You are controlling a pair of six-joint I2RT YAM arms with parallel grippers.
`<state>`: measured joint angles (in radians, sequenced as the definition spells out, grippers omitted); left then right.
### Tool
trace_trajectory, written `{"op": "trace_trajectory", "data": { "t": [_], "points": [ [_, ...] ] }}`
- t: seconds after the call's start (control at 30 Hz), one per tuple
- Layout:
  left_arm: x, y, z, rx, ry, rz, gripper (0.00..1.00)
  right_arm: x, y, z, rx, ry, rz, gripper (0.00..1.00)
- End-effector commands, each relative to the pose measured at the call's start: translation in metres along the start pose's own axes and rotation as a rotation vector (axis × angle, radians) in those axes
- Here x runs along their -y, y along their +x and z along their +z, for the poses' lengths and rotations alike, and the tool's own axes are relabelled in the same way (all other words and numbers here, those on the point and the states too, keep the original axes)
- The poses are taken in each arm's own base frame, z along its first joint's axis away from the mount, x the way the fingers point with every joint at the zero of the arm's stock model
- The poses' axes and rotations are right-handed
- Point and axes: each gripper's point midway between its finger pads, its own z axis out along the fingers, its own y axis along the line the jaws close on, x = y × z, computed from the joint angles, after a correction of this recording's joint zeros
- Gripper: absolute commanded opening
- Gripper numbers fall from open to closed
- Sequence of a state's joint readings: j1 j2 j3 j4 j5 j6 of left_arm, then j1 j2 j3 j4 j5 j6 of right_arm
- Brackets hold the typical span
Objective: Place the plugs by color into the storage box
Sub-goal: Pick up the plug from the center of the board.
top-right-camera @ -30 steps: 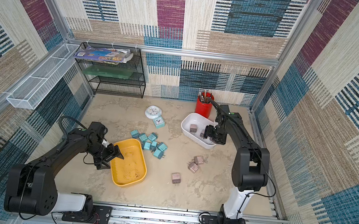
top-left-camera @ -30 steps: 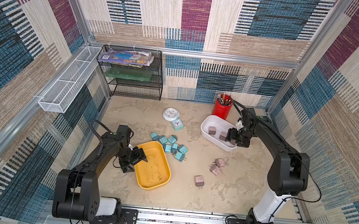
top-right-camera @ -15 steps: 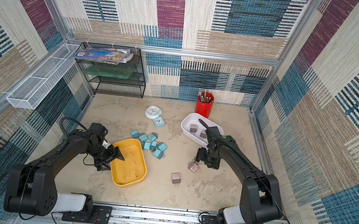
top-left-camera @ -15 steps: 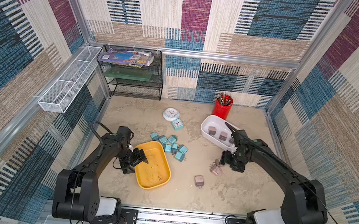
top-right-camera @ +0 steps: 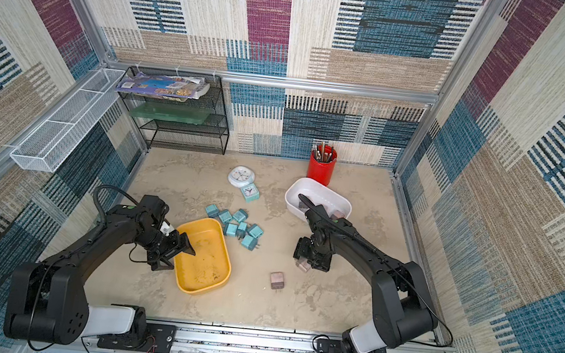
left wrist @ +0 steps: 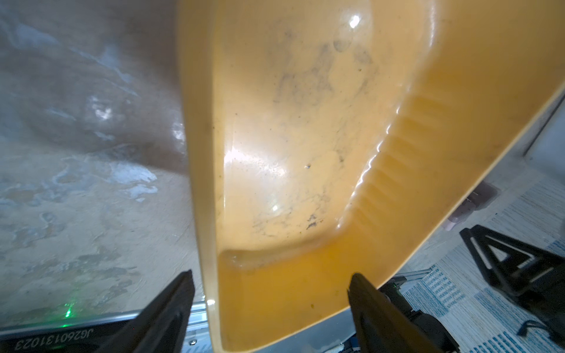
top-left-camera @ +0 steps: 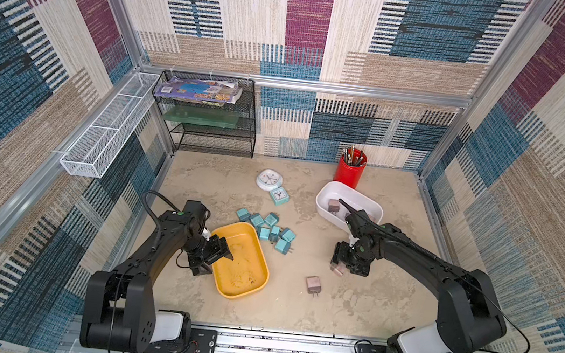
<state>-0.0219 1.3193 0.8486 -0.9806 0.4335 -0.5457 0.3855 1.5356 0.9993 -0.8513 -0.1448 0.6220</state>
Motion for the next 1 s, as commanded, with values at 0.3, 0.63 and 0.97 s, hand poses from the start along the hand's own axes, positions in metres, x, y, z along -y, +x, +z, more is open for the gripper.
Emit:
{"op": "trace_trajectory", "data": {
  "t": [0.3,0.63,0.97],
  "points": [
    [-0.004,0.008,0.0,-0.022,-0.005,-0.007,0.82,0.006,-0.041,0.005,0.063,0.069,-0.092,0.74],
    [-0.004,0.01,0.0,-0.023,-0.003,-0.006,0.82,0.026,-0.04,0.024,0.061,0.123,-0.07,0.7],
    [-0.002,0.008,-0.001,-0.023,0.003,0.002,0.82,0.066,-0.059,0.011,0.096,0.174,0.006,0.69]
  ]
}}
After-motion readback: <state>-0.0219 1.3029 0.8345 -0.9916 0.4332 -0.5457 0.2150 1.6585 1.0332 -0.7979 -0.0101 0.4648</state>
